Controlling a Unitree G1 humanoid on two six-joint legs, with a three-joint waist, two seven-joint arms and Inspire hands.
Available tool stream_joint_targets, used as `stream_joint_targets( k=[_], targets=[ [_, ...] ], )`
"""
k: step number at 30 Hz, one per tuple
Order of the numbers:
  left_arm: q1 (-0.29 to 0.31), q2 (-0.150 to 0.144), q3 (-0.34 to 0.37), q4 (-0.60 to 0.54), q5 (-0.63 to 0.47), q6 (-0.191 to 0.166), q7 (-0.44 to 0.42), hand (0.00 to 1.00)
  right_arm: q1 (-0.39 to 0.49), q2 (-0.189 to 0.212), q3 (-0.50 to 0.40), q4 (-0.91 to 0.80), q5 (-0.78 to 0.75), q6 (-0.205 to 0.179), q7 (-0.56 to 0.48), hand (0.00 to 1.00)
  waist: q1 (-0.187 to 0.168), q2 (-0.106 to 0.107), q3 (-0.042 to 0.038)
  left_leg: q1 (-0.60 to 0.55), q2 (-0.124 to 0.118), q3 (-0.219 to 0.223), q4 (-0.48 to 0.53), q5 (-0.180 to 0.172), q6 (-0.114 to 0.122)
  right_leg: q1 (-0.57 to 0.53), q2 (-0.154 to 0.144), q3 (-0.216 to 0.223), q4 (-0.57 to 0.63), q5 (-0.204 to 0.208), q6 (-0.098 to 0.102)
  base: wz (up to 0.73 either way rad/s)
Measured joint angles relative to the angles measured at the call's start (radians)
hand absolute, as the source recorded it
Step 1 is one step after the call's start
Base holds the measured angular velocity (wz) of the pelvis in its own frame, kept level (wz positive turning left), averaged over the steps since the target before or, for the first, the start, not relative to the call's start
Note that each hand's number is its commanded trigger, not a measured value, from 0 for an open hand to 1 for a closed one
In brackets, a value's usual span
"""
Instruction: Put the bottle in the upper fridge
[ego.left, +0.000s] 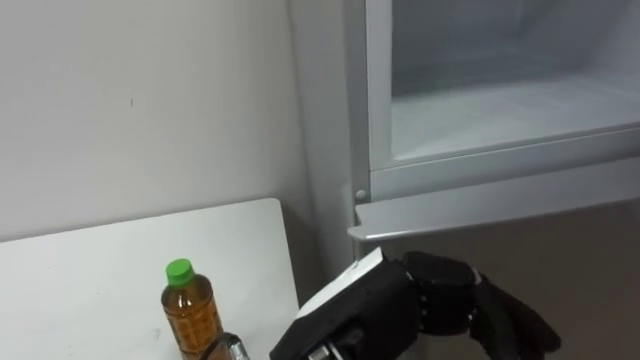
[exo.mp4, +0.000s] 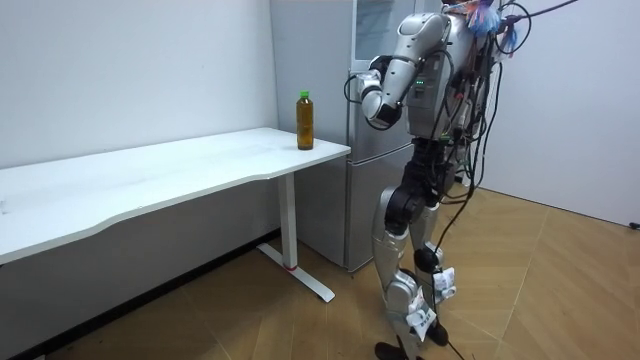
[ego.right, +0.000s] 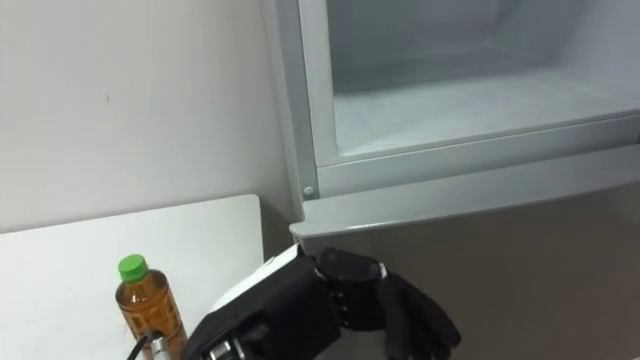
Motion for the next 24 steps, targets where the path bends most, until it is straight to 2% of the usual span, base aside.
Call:
stream_joint_targets(
  k=[12, 15, 24],
  targets=[
    [0.000, 0.006, 0.000, 0.000, -0.001, 0.000, -0.008, 0.00, 0.001, 0.000, 0.000, 0.000, -0.001, 0.000, 0.000, 0.00, -0.003, -0.001, -0.0004, 0.009, 0.003, 0.006, -0.001, 0.000, 0.000, 0.001, 0.003, 0.015, 0.003, 0.001, -0.002, -0.02],
    [0.000, 0.006, 0.000, 0.000, -0.001, 0.000, -0.008, 0.00, 0.001, 0.000, 0.002, -0.001, 0.012, 0.000, 0.000, 0.00, 0.001, -0.002, -0.0006, 0.014, 0.003, 0.023, -0.001, 0.000, 0.000, 0.000, 0.004, 0.035, 0.002, 0.002, -0.002, -0.14],
    [0.000, -0.005, -0.009, 0.016, -0.001, 0.000, -0.018, 0.00, 0.004, 0.000, 0.020, -0.006, 0.045, -0.006, -0.001, 0.00, -0.022, -0.002, -0.0015, 0.016, 0.009, 0.075, -0.006, 0.000, 0.000, -0.019, 0.014, 0.082, 0.003, 0.008, -0.004, -0.17]
  ],
)
